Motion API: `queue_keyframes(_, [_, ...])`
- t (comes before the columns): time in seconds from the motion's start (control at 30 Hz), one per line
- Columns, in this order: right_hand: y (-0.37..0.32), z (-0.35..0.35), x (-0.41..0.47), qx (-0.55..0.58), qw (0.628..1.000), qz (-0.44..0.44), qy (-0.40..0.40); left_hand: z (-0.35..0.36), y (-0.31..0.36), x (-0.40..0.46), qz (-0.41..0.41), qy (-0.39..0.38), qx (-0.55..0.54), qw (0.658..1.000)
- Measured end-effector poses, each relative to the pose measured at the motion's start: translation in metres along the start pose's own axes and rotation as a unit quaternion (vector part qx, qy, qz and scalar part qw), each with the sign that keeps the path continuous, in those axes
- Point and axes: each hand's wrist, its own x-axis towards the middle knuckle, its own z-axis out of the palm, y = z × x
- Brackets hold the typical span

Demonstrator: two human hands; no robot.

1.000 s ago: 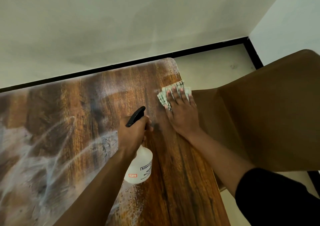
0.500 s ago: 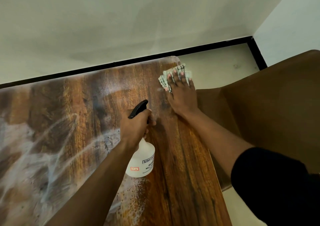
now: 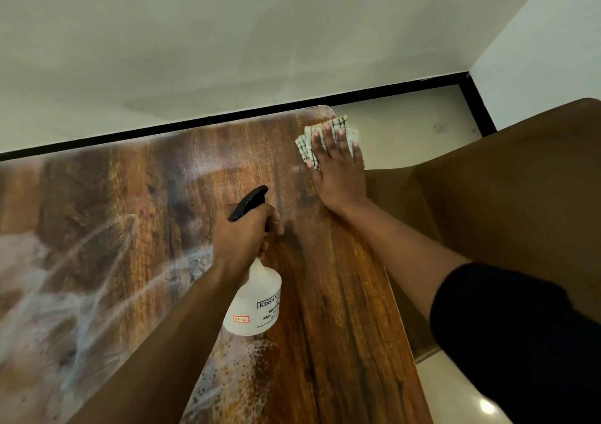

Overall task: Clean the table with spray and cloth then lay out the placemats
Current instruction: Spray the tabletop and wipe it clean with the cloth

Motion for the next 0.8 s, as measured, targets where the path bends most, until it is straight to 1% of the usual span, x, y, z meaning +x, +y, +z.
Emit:
queue_keyframes(0.13, [-0.01, -0.007, 0.047, 0.019, 0.999, 0.028, 0.006, -0.008, 0.004, 0.003, -0.023, 0.023, -0.032, 0.999])
queue_keyframes(0.27, [-0.031, -0.006, 0.064, 0.01, 0.998, 0.058, 0.015, -0.023, 0.007, 0.004, -0.007, 0.04, -0.041, 0.998])
queue_keyframes(0.33, [-0.041, -0.003, 0.065, 0.001, 0.998, 0.057, 0.013, -0.029, 0.006, 0.005, 0.003, 0.044, -0.035, 0.998])
queue_keyframes(0.43, [-0.066, -0.002, 0.076, 0.006, 1.0, 0.017, -0.013, -0.035, 0.001, 0.006, 0.008, 0.047, -0.025, 0.999])
queue_keyframes(0.57, [-0.115, 0.001, 0.091, 0.007, 0.995, -0.091, -0.046, -0.04, -0.003, 0.008, -0.005, 0.052, -0.017, 0.998])
queue_keyframes(0.63, [-0.128, 0.002, 0.091, 0.003, 0.99, -0.128, -0.058, -0.04, -0.004, 0.009, -0.018, 0.059, -0.018, 0.998])
queue_keyframes(0.73, [-0.12, 0.001, 0.09, -0.001, 0.987, -0.15, -0.064, -0.038, -0.002, 0.008, -0.022, 0.061, -0.017, 0.998])
queue_keyframes(0.8, [-0.099, -0.003, 0.09, -0.001, 0.989, -0.142, -0.052, -0.037, 0.0, 0.008, -0.02, 0.056, -0.02, 0.998])
